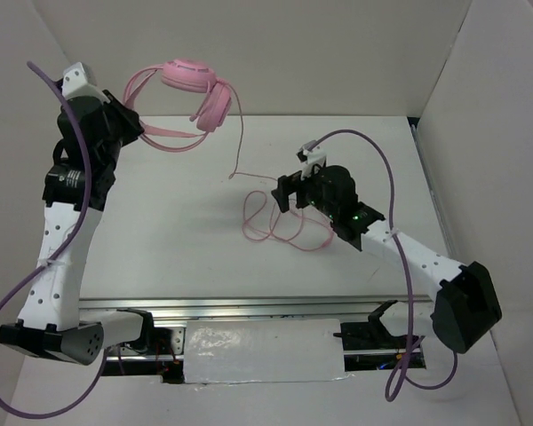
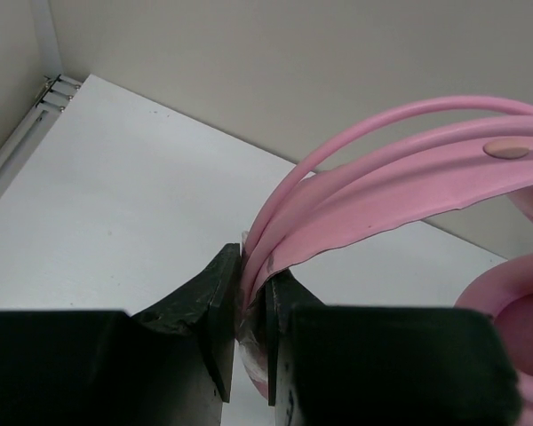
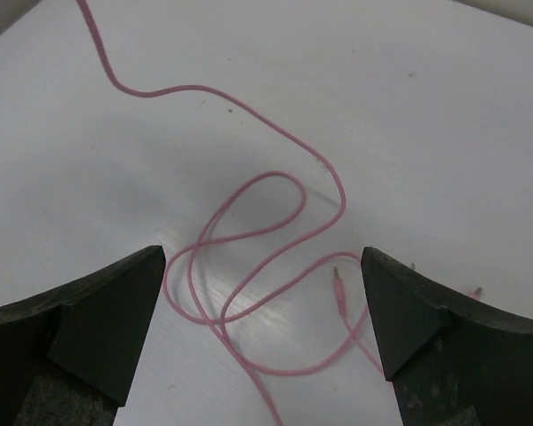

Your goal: Wrap the headphones

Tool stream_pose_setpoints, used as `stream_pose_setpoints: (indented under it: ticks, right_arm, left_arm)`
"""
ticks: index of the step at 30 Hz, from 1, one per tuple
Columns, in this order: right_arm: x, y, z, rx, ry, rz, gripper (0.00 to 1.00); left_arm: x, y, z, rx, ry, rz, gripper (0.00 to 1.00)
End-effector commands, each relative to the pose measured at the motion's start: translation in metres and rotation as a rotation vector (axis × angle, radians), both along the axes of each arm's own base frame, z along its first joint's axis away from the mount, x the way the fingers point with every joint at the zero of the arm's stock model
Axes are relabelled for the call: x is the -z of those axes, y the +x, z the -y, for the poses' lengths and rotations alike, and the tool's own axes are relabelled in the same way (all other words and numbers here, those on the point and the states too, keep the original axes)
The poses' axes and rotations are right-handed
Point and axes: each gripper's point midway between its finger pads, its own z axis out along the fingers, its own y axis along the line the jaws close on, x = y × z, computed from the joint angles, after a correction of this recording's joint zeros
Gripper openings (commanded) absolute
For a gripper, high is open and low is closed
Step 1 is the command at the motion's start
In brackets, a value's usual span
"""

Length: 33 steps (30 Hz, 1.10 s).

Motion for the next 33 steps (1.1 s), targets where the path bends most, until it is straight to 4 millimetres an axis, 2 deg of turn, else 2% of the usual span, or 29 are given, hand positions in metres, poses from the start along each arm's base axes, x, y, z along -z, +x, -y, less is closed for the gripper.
stream_pose_setpoints:
  ticks: [1,2,3,4,6,7,9,10,11,12,13,15,17,19,21,22,23,24,25,26,27,28,29,30,31,32,33]
  right_arm:
    - [0.002,0.01,-0.03,-0.068,0.007,0.046,1.0]
    - [0.001,0.013,-0.038,-0.078,0.013,0.049,1.0]
    - [0.005,0.016,-0.042,-0.084,0.012,0.043,1.0]
    - [0.02,0.023,-0.049,-0.092,0.003,0.017,1.0]
    - [0.023,0.029,-0.066,-0.109,0.032,-0.008,1.0]
    - [0.034,0.036,-0.076,-0.107,0.028,-0.038,1.0]
    - [0.042,0.035,-0.094,-0.113,0.054,-0.072,1.0]
    - [0.056,0.039,-0.101,-0.1,0.047,-0.094,1.0]
    - [0.056,0.041,-0.109,-0.082,0.073,-0.11,1.0]
    - [0.07,0.043,-0.115,-0.061,0.061,-0.137,1.0]
    - [0.07,0.046,-0.12,-0.046,0.065,-0.154,1.0]
    - [0.092,0.047,-0.128,-0.025,0.067,-0.225,1.0]
    - [0.103,0.048,-0.132,-0.007,0.076,-0.27,1.0]
    - [0.116,0.045,-0.133,-0.009,0.064,-0.305,0.9]
    - [0.116,0.041,-0.13,-0.006,0.06,-0.313,0.73]
    - [0.125,0.031,-0.127,-0.015,0.04,-0.325,0.53]
    - [0.122,0.025,-0.127,-0.024,0.04,-0.316,0.44]
    - [0.122,0.013,-0.119,-0.022,0.029,-0.322,0.26]
    - [0.121,0.004,-0.115,-0.008,0.01,-0.317,0.0]
    - [0.119,-0.001,-0.109,0.023,-0.004,-0.314,0.0]
    - [0.109,-0.011,-0.098,0.048,-0.025,-0.302,0.0]
    - [0.117,-0.022,-0.085,0.104,-0.087,-0.284,0.0]
    - [0.101,-0.03,-0.077,0.128,-0.087,-0.256,0.0]
    - [0.109,-0.041,-0.061,0.162,-0.141,-0.277,0.0]
    - [0.107,-0.049,-0.056,0.193,-0.159,-0.269,0.0]
    - [0.093,-0.057,-0.051,0.202,-0.14,-0.257,0.0]
    - [0.091,-0.066,-0.043,0.214,-0.149,-0.276,0.0]
  left_arm:
    - [-0.085,-0.029,0.005,0.055,-0.008,0.218,0.0]
    - [-0.105,-0.037,0.004,0.055,-0.004,0.258,0.0]
    - [-0.115,-0.041,0.003,0.056,0.004,0.277,0.0]
    - [-0.132,-0.051,0.002,0.053,0.003,0.306,0.0]
    - [-0.143,-0.054,-0.001,0.043,0.013,0.316,0.0]
    - [-0.154,-0.06,-0.002,0.038,0.013,0.332,0.0]
    - [-0.162,-0.062,-0.005,0.027,0.021,0.347,0.0]
    - [-0.169,-0.066,-0.006,0.019,0.019,0.365,0.0]
    - [-0.171,-0.067,-0.007,0.014,0.02,0.371,0.0]
    - [-0.175,-0.07,-0.008,0.014,0.016,0.381,0.0]
    - [-0.178,-0.072,-0.009,0.008,0.014,0.388,0.0]
    - [-0.183,-0.078,-0.011,0.001,0.009,0.404,0.0]
    - [-0.186,-0.082,-0.014,-0.018,0.01,0.415,0.0]
    - [-0.191,-0.085,-0.017,-0.035,0.009,0.428,0.0]
    - [-0.192,-0.086,-0.019,-0.045,0.017,0.426,0.0]
    - [-0.191,-0.086,-0.02,-0.053,0.015,0.424,0.0]
    - [-0.189,-0.085,-0.021,-0.059,0.017,0.419,0.0]
    - [-0.18,-0.078,-0.022,-0.07,0.015,0.396,0.0]
    - [-0.173,-0.075,-0.026,-0.089,0.014,0.376,0.0]
    - [-0.166,-0.073,-0.033,-0.135,0.006,0.355,0.0]
    - [-0.145,-0.062,-0.035,-0.157,0.006,0.306,0.0]
    - [-0.137,-0.062,-0.039,-0.178,-0.005,0.297,0.0]
    - [-0.127,-0.059,-0.044,-0.212,-0.014,0.281,0.0]
    - [-0.106,-0.05,-0.047,-0.232,-0.015,0.234,0.0]
    - [-0.097,-0.046,-0.049,-0.249,-0.031,0.213,0.0]
    - [-0.088,-0.042,-0.05,-0.259,-0.04,0.193,0.0]
    - [-0.07,-0.035,-0.054,-0.276,-0.043,0.15,0.0]
